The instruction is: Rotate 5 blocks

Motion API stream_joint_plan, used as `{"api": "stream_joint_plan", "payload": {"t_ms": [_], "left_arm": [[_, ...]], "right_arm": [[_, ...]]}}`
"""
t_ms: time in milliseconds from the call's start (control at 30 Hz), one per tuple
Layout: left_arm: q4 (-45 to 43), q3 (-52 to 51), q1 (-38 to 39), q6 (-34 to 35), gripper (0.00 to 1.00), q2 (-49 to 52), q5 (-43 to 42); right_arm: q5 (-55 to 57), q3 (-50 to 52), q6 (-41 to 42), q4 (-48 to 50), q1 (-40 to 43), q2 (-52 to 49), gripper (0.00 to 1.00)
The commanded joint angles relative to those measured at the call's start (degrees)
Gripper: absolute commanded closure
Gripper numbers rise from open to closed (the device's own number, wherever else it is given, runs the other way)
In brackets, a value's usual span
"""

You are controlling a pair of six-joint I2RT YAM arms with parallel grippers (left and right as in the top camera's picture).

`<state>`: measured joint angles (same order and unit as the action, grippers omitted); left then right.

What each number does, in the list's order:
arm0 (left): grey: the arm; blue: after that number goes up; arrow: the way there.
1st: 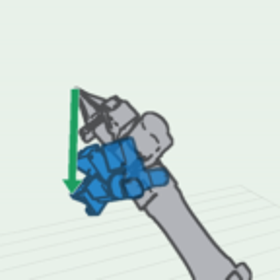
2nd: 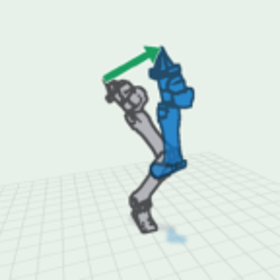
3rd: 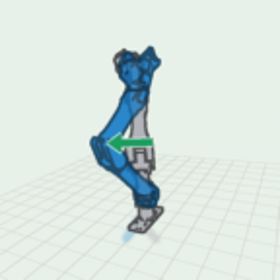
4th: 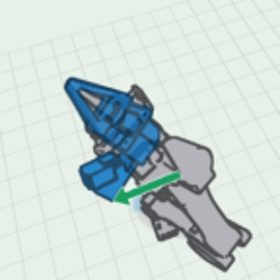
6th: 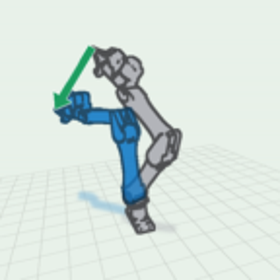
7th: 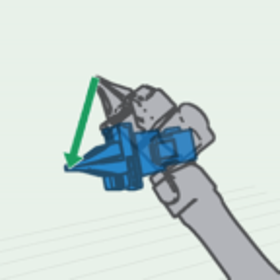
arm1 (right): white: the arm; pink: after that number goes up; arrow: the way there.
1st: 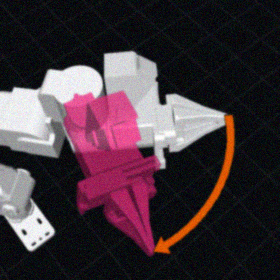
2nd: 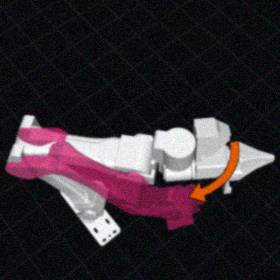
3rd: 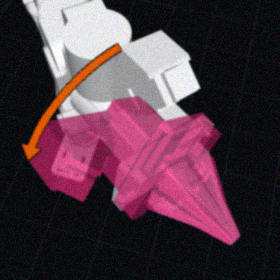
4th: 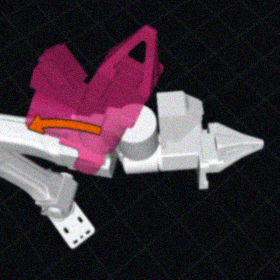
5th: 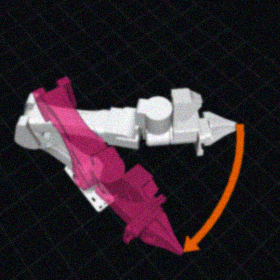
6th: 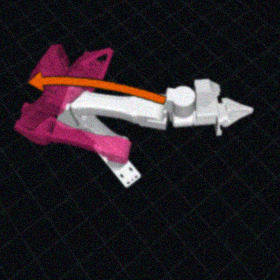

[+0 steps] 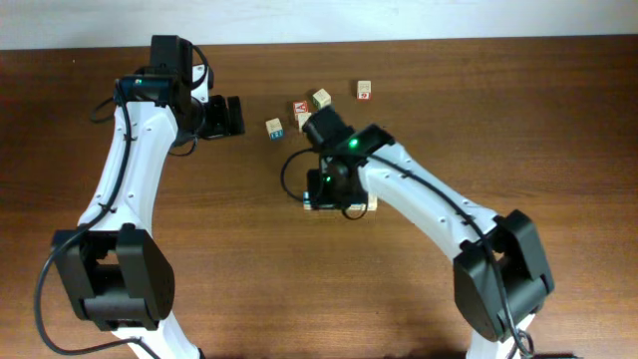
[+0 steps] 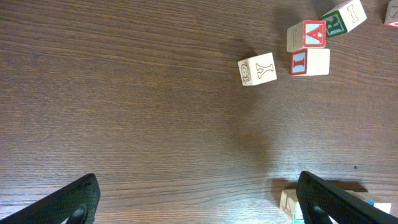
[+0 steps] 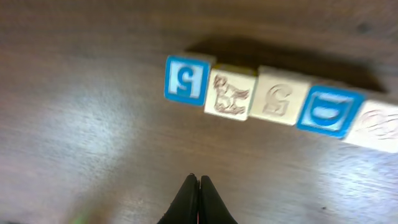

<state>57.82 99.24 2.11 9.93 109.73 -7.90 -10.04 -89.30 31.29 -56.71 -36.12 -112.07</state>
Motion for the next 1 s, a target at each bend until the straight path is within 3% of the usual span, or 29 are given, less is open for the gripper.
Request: {"api": "stream_joint_plan", "payload": {"t_ms": [0,533,967], "left_arm": [[-0.1,1.0,-0.3,0.3,0.01,0.4,0.3],[0.1,1.0,-0.3,0.3,0.01,0.4,0.2],[0.5,1.0,-0.3,0.3,0.01,0.4,0.2]], "right_arm": [[0.1,0.6,1.2,0.4,-1.4,-2.8,0.96],[-0.6,0.6,2.7,1.5,-0.2,-9.9,0.96],[-1.4,0.6,2.7,3.6,1.3,-10.0,0.96]]}}
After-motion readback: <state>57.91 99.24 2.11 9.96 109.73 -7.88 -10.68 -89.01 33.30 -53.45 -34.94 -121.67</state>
